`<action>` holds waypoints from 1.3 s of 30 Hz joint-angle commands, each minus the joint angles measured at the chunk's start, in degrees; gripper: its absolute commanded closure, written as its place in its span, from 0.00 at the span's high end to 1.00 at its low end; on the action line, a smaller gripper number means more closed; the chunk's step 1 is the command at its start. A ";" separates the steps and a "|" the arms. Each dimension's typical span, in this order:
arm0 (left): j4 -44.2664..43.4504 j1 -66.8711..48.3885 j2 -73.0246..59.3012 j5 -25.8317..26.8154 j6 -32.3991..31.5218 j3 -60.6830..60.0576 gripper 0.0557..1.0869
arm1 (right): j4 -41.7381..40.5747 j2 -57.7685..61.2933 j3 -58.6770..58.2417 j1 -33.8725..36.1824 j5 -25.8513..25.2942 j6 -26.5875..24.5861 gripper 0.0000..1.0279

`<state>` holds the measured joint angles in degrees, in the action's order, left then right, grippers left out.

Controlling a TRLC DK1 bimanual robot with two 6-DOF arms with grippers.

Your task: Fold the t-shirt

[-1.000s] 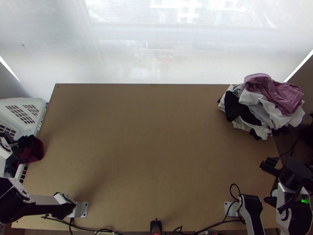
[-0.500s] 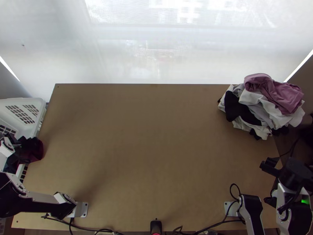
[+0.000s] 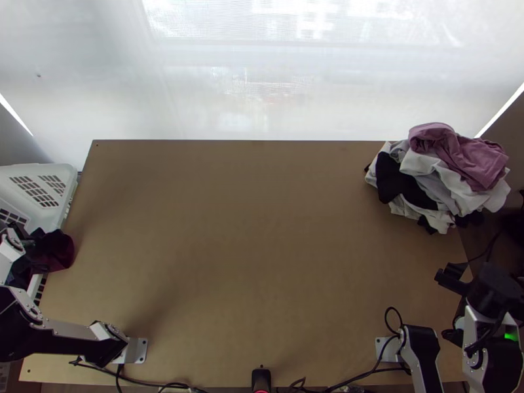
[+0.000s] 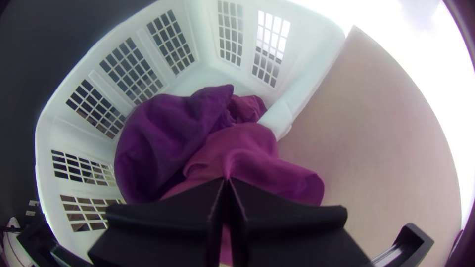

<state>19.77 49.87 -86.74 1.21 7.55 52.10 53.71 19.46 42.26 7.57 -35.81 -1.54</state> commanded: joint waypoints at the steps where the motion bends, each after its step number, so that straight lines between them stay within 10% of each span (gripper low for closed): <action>1: 0.01 -1.00 3.51 -0.42 0.09 1.25 0.04 | -0.10 0.22 -0.07 -0.01 -0.05 0.13 0.95; 24: 21.89 -41.78 19.77 4.06 -16.96 41.42 0.04 | 0.34 -0.13 0.45 0.07 -0.05 1.19 0.95; 39: 18.46 -87.04 15.37 4.06 -27.59 34.30 0.04 | 0.52 0.22 2.04 0.34 0.04 1.72 0.95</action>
<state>40.21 -20.21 -68.73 5.28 -16.45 89.60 54.11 19.46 43.77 7.77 -35.79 0.19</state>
